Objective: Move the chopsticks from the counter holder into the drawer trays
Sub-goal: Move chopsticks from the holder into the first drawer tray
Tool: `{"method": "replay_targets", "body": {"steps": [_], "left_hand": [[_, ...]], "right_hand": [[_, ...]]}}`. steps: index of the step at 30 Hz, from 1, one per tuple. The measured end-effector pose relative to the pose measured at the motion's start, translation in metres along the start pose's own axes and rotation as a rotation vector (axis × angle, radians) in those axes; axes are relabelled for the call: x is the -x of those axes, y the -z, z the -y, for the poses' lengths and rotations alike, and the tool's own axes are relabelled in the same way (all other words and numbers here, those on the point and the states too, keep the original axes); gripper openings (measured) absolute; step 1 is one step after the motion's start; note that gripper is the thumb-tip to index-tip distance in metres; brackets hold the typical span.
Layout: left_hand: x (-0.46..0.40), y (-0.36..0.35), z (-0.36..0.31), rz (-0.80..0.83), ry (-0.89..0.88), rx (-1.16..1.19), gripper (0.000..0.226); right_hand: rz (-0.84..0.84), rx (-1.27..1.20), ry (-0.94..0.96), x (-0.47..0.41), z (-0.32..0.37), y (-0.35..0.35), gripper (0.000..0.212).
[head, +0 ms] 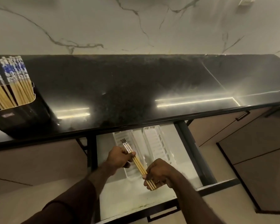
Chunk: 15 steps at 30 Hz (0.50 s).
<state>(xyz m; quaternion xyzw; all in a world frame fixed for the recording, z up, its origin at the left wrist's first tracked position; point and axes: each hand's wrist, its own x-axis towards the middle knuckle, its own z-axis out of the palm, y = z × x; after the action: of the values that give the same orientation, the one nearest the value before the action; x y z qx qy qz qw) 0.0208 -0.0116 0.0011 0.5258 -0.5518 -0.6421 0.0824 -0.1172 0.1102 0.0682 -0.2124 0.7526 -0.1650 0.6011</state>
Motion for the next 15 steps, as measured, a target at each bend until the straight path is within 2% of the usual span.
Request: {"method": "replay_targets", "body": {"steps": [5, 12, 15], "left_hand": [[-0.03, -0.001, 0.02, -0.17, -0.09, -0.379, 0.019], [-0.059, -0.002, 0.048, -0.292, -0.194, -0.707, 0.023], [-0.068, -0.002, 0.055, -0.319, -0.226, -0.799, 0.036]], "right_hand": [[-0.024, -0.004, -0.036, -0.044, 0.009, -0.014, 0.024], [-0.103, 0.014, -0.036, -0.1, 0.008, -0.03, 0.015], [-0.135, 0.056, -0.017, -0.117, 0.007, -0.036, 0.016]]}}
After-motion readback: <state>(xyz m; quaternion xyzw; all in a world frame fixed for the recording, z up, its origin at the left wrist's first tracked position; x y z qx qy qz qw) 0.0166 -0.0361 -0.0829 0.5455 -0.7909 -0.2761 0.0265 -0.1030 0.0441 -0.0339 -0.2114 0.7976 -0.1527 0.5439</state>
